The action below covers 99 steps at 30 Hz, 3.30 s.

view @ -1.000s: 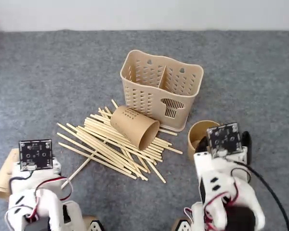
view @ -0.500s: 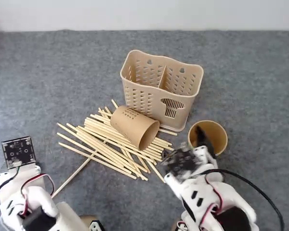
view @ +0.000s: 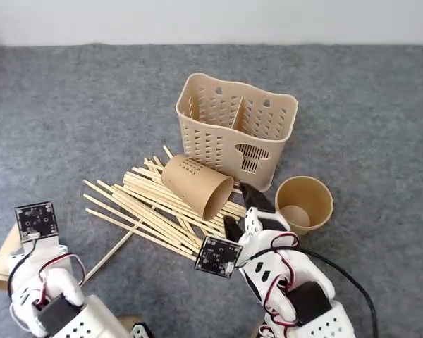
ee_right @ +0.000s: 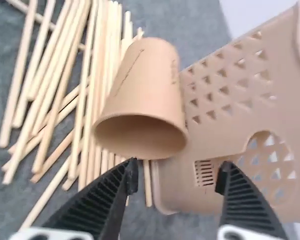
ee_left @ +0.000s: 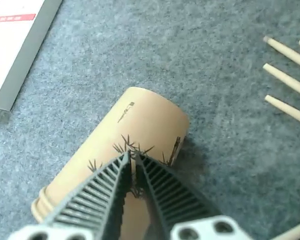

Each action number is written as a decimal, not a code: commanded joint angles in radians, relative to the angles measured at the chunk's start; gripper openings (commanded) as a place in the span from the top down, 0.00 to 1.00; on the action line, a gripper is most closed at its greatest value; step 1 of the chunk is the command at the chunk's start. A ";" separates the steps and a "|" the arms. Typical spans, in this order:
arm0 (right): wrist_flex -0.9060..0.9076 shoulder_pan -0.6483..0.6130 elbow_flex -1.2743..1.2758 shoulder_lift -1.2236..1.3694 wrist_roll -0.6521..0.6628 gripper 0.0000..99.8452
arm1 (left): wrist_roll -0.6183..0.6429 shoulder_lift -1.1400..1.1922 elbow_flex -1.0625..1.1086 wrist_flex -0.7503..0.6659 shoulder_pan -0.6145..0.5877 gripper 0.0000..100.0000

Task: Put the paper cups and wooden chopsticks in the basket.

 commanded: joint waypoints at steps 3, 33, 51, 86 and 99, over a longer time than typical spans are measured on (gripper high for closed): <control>-0.090 -0.038 -0.011 -0.018 0.040 0.71 | 0.063 -0.015 0.012 -0.026 0.049 0.98; 0.035 -0.071 -0.341 0.364 0.138 0.71 | 0.080 -0.015 0.015 -0.023 0.049 0.98; -0.331 -0.008 -0.379 0.917 0.397 0.71 | 0.080 -0.015 0.015 -0.021 0.049 0.98; 0.410 0.015 -1.002 0.768 -0.100 0.99 | 0.080 -0.015 0.015 -0.021 0.049 0.98; 0.789 0.286 -1.277 0.771 -0.184 0.99 | 0.080 -0.015 0.015 -0.021 0.049 0.98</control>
